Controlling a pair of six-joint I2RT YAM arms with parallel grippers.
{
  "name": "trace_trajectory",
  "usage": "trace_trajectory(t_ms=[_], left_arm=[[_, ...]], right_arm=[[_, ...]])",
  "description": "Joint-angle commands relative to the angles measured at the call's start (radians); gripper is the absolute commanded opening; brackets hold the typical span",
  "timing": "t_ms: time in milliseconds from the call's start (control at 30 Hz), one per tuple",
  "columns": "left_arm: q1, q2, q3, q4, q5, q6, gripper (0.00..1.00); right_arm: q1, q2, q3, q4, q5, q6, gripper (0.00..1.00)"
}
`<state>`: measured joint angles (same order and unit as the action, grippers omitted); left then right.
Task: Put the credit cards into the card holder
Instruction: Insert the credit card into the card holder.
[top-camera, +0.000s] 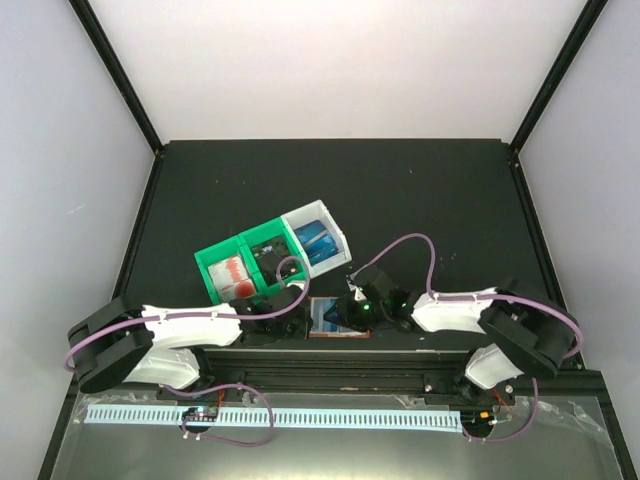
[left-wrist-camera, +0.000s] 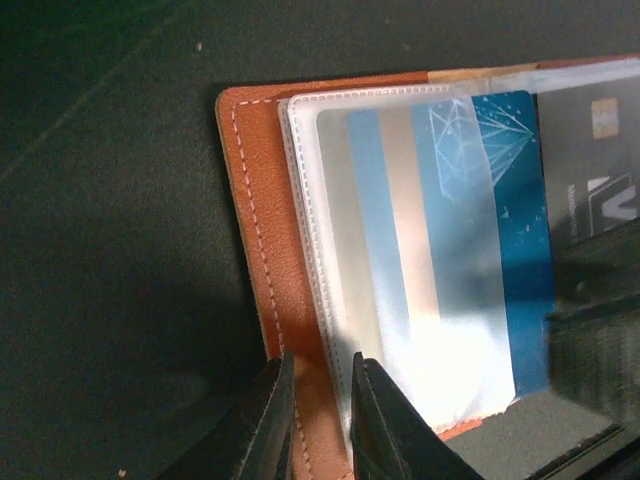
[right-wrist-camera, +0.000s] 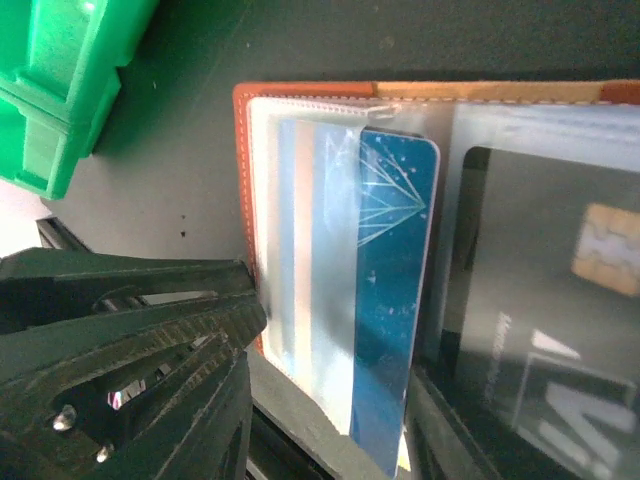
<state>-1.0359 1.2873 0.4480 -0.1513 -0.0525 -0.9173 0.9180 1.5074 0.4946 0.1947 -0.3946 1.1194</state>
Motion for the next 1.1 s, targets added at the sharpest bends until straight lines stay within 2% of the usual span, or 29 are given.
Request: trace_trajectory(t_ms=[0, 100, 233, 367, 533, 733, 1000, 1067], left_arm=[[-0.007, -0.036, -0.025, -0.04, -0.005, 0.006, 0.19], [-0.007, -0.06, -0.028, -0.031, -0.002, 0.015, 0.2], [-0.006, -0.064, -0.036, -0.012, 0.01, 0.018, 0.2], [-0.006, -0.049, -0.038, 0.008, 0.027, 0.025, 0.2], [-0.006, -0.031, -0.042, 0.019, 0.039, 0.031, 0.18], [-0.006, -0.024, -0.043, 0.027, 0.048, 0.046, 0.17], [-0.006, -0.093, -0.036, -0.023, 0.014, 0.078, 0.2], [-0.005, -0.12, -0.035, -0.038, 0.001, 0.084, 0.22]], right_arm=[[0.021, -0.08, 0.041, -0.219, 0.147, -0.024, 0.47], [0.033, -0.103, 0.074, -0.316, 0.209, -0.031, 0.48], [0.044, -0.062, 0.116, -0.361, 0.229, -0.044, 0.47], [0.064, 0.003, 0.154, -0.356, 0.223, -0.055, 0.39], [0.081, 0.063, 0.185, -0.321, 0.187, -0.059, 0.35], [0.087, 0.005, 0.18, -0.323, 0.22, -0.064, 0.35], [0.086, -0.165, 0.168, -0.452, 0.405, -0.059, 0.36], [0.088, -0.188, 0.176, -0.521, 0.459, -0.04, 0.39]])
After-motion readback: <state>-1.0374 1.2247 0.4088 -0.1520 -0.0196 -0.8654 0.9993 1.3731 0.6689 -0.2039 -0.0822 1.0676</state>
